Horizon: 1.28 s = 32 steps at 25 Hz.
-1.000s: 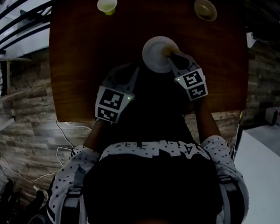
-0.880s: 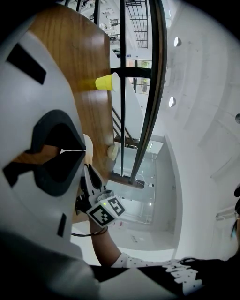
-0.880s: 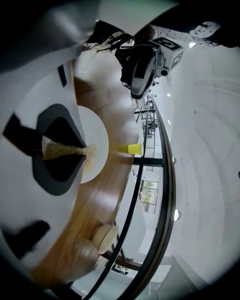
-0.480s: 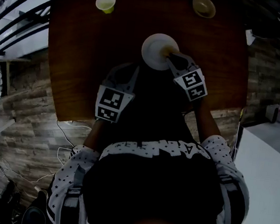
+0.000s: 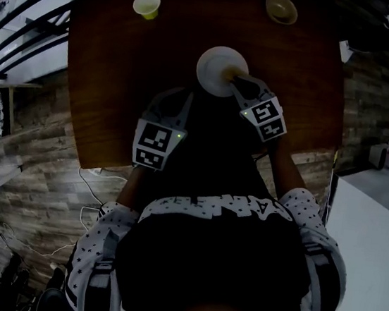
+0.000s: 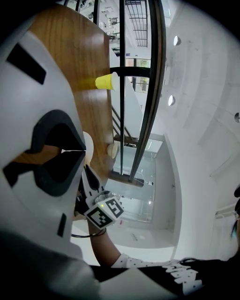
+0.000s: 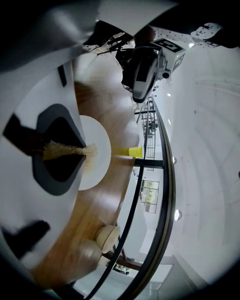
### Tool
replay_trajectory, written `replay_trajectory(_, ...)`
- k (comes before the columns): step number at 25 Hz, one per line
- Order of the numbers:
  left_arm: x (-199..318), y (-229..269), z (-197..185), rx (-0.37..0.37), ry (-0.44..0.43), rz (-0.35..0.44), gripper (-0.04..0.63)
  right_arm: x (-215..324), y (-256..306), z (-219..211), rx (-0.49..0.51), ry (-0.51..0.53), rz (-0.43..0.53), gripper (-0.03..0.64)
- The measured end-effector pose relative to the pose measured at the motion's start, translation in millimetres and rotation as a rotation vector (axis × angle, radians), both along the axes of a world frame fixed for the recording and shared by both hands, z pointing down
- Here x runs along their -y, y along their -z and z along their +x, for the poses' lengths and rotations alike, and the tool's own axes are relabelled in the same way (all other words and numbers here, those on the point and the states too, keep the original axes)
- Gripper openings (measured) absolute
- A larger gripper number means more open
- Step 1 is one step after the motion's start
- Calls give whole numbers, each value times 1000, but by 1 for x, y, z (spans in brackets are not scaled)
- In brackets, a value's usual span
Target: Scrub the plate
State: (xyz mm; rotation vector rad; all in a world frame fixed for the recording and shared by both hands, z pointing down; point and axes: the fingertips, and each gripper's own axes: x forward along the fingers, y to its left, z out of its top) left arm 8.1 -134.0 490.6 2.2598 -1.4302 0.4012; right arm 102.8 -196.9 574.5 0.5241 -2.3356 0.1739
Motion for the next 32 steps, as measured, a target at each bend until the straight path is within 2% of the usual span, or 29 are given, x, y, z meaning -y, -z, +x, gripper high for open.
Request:
replay_trajectory(20, -5, 1, -3, -10, -34, 8, 14, -17, 0, 1, -6, -31, -5, 51)
replay_trajectory(23, -4, 2, -4, -30, -36, 6, 14, -17, 0, 1, -5, -38, -6, 51)
replay_trajectory(27, -3, 5, -6, -75, -23, 1, 14, -18, 1, 2, -3, -45, -9, 51)
replay_trajectory(32, -1, 14, -8, -56, 21, 7, 14, -22, 3, 6, -1, -23, -4, 49)
